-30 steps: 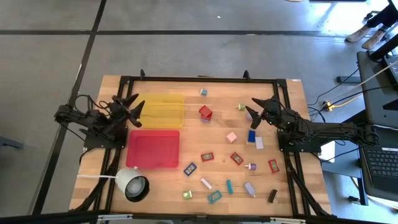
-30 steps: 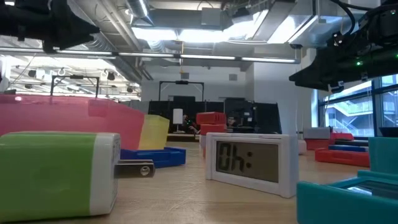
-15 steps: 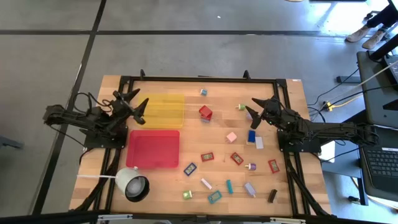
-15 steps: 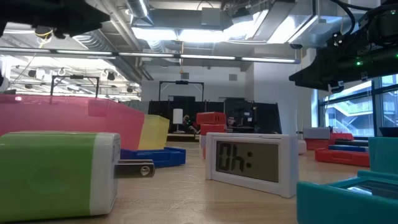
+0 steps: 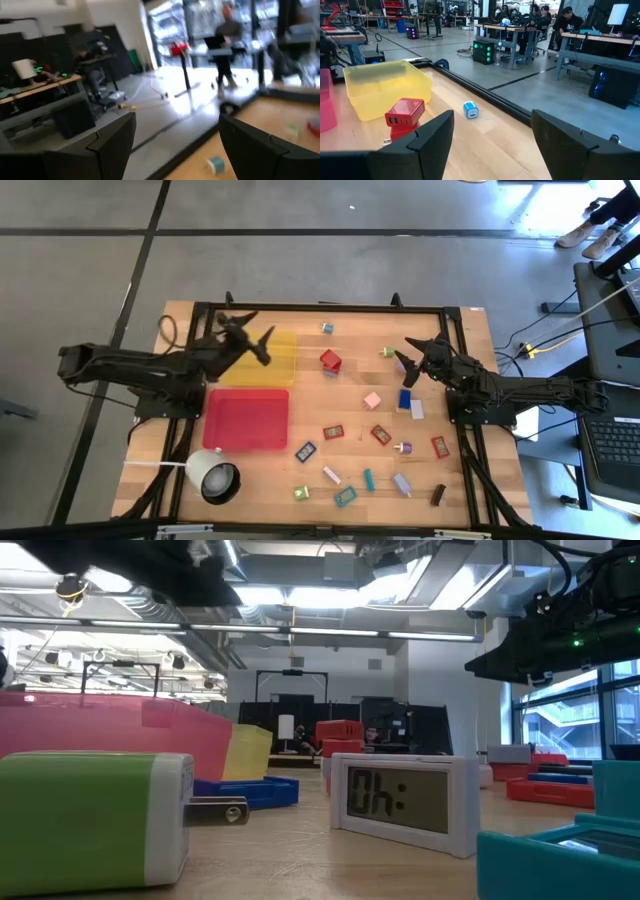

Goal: Pick & Place Office items
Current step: Put the red charger adapter into the yellow bin

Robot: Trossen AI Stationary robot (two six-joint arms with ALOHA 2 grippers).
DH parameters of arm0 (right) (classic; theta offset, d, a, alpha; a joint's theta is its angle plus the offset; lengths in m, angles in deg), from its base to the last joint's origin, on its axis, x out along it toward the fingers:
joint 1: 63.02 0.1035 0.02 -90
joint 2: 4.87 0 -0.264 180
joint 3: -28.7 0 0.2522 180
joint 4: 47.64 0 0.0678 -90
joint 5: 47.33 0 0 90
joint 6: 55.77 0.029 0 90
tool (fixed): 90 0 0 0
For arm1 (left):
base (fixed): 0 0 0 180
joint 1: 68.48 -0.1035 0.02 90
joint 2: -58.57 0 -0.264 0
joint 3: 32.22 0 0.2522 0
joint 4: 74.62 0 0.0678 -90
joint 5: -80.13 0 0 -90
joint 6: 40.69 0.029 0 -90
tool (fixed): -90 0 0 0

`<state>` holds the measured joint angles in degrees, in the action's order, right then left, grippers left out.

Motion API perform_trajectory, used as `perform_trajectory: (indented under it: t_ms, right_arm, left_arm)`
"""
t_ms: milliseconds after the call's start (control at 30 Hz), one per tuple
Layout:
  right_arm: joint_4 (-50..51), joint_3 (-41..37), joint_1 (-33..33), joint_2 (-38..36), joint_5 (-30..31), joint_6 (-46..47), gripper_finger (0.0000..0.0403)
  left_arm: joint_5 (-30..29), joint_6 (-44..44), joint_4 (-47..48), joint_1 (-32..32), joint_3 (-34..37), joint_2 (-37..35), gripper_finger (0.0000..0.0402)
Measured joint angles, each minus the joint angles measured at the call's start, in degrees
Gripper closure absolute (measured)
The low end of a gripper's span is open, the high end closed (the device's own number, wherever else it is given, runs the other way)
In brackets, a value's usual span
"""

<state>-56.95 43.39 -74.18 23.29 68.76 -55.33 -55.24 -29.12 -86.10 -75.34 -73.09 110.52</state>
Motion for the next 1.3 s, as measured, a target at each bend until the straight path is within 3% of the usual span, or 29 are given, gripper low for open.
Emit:
perform_trajectory:
  t_ms: [100, 333, 500, 733, 933, 1067, 1300]
  right_arm:
    - [0.0, 0.0, 0.0, 0.0, 0.0, 0.6, 0.0133]
    - [0.0, 0.0, 0.0, 0.0, 0.0, 1.9, 0.0133]
    - [0.0, 0.0, 0.0, 0.0, -0.2, 1.9, 0.0133]
    - [0.0, 0.0, 0.0, 0.0, -0.2, 2.0, 0.0133]
    - [0.0, 0.0, 0.0, 0.0, -0.1, 2.0, 0.0133]
    - [0.0, 0.0, 0.0, 0.0, 0.0, 2.1, 0.0133]
    - [0.0, 0.0, 0.0, 0.0, 0.0, 2.1, 0.0133]
  left_arm:
    - [8.0, -0.2, 4.6, -2.5, -3.6, 5.4, 0.0120]
    - [33.2, 2.5, 10.9, -7.5, -10.7, 14.8, 0.0120]
    - [44.3, 7.0, 9.8, -10.1, -13.3, 20.5, 0.0121]
    - [52.1, 10.7, 2.2, -13.6, -15.8, 31.5, 0.0121]
    - [58.2, 10.7, 3.1, -15.8, -21.7, 41.3, 0.0121]
    - [63.7, 10.2, 7.7, -16.4, -26.7, 46.4, 0.0121]
    - [64.2, 10.1, 20.0, -17.4, -34.5, 50.7, 0.0121]
